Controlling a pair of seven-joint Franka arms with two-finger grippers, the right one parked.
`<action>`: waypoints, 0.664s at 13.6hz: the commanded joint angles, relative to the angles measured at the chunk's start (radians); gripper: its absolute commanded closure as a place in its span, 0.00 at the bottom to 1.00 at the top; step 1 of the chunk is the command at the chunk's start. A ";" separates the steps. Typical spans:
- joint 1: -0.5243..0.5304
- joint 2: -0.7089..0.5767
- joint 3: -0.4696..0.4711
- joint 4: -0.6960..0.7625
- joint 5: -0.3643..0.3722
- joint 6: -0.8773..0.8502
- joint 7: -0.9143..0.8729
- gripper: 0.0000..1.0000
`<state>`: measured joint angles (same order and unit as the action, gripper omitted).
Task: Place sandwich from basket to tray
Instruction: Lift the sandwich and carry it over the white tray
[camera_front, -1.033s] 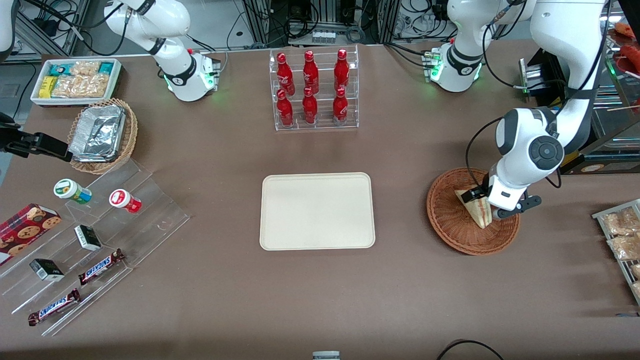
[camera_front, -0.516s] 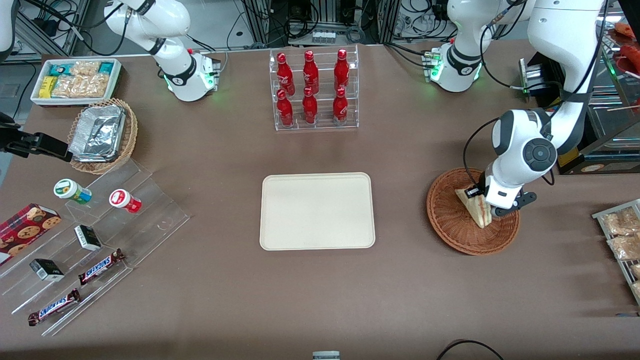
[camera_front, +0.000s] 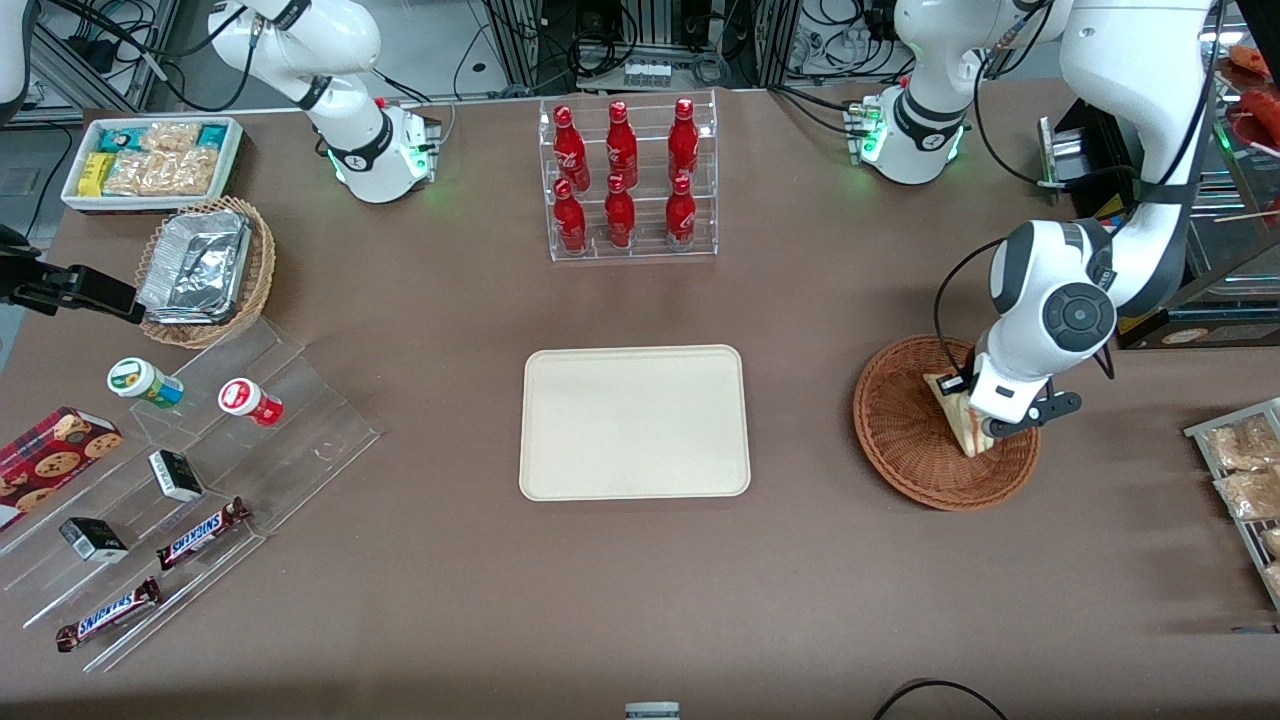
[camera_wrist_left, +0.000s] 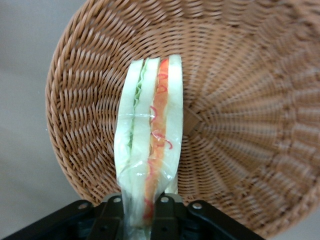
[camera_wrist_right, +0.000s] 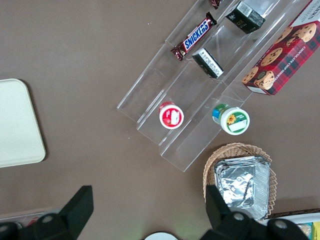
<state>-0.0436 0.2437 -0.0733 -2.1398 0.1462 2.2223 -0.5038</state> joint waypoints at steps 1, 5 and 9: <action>-0.094 -0.010 -0.002 0.089 0.018 -0.120 -0.005 1.00; -0.272 0.012 -0.003 0.196 0.000 -0.174 -0.016 1.00; -0.422 0.130 -0.003 0.358 -0.063 -0.177 -0.087 1.00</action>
<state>-0.4090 0.2851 -0.0894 -1.8998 0.0963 2.0751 -0.5535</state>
